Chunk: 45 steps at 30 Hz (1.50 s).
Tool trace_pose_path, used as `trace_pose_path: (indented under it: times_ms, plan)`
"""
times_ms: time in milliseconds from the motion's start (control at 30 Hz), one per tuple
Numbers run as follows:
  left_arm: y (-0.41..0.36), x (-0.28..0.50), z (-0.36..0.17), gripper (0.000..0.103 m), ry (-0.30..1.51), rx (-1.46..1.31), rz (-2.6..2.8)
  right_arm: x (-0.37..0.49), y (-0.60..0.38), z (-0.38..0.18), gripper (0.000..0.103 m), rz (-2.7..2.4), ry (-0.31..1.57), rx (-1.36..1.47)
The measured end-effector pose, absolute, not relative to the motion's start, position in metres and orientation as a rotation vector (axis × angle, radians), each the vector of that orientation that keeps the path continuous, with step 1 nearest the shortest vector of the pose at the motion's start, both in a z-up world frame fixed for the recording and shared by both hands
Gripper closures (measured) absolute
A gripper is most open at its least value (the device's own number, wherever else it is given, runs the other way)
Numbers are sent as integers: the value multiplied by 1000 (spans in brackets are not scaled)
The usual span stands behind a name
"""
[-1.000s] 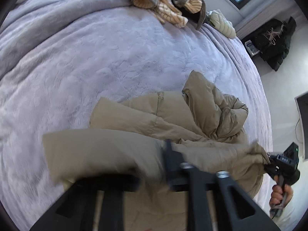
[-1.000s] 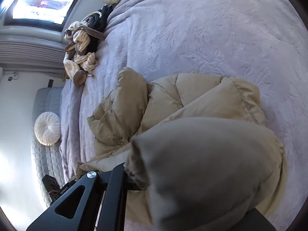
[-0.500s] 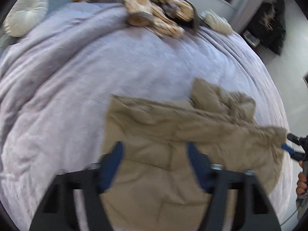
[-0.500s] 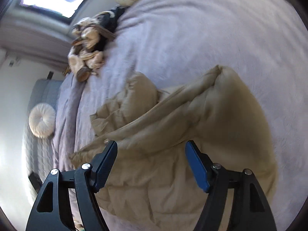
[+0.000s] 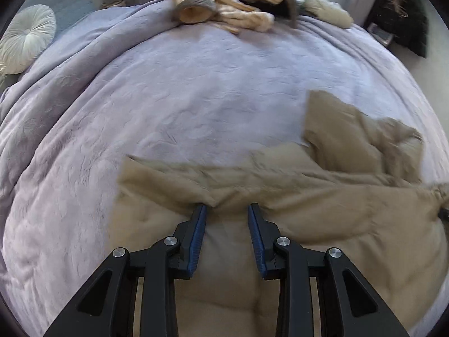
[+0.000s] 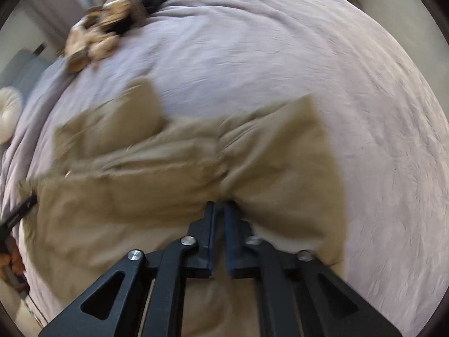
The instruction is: Fold large clothes
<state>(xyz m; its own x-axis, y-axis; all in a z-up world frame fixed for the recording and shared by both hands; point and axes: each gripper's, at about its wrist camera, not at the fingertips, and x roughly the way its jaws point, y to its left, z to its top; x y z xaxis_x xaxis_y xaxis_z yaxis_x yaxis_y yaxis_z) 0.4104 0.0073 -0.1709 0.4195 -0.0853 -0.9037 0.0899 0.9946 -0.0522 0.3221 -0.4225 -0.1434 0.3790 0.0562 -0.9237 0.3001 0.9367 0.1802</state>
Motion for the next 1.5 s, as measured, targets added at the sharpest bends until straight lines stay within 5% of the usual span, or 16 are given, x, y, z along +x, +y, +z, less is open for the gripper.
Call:
trace_pose_path:
  times_ms: [500,800,1133,1500]
  plan:
    - [2,468,-222,69,1177,7,-16,368,-479,-205,103,-268,1179,431]
    - [42,420,-158,69,1077,28,-42,338,-472,-159,103,-290,1101,429]
    - [65,423,-213,68,1181,-31,59,282,-449,-177,103,-311,1156,373]
    - [88,371,-149,68,1149,-61,53,250,-457,-137,100,-326,1095,533]
